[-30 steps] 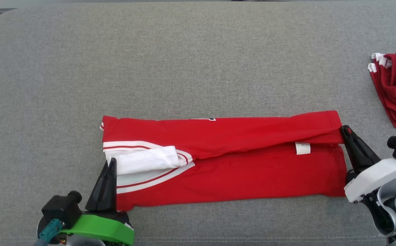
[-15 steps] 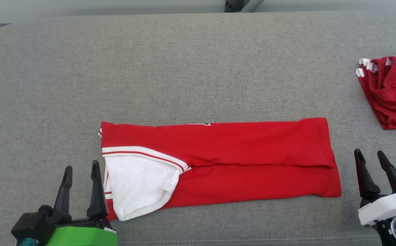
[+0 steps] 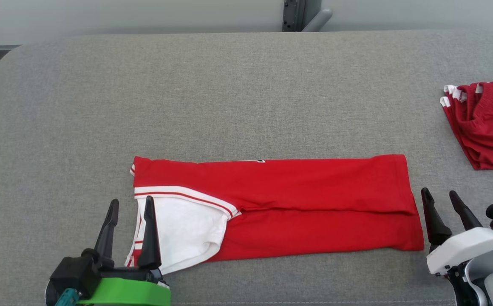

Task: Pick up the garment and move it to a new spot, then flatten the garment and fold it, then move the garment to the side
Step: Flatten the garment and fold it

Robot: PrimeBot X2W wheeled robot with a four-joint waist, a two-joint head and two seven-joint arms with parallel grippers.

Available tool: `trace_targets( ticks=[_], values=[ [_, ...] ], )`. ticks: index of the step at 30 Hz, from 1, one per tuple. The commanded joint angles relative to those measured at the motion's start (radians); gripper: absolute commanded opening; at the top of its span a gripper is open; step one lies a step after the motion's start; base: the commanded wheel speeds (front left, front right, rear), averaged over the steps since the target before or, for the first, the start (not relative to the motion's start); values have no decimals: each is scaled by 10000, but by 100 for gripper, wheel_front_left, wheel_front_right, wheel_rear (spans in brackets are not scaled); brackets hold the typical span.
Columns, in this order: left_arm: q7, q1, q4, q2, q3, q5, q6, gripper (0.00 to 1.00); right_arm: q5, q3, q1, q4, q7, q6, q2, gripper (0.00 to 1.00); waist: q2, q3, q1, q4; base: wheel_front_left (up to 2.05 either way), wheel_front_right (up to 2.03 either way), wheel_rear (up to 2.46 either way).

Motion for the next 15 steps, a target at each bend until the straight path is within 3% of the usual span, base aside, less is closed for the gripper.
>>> trace_targets(
  ticks=[1,15],
  values=[
    [-28,-173,85,-42,-13,191,-81,100,-131,8,-223,199,129,-12,68,100,0,-84,0,119,0,0,0],
    [-28,-103,297,-375,297,582,-345,100,-497,136,-1311,2808,911,-12,330,100,0,-95,0,668,0,0,0]
  ],
)
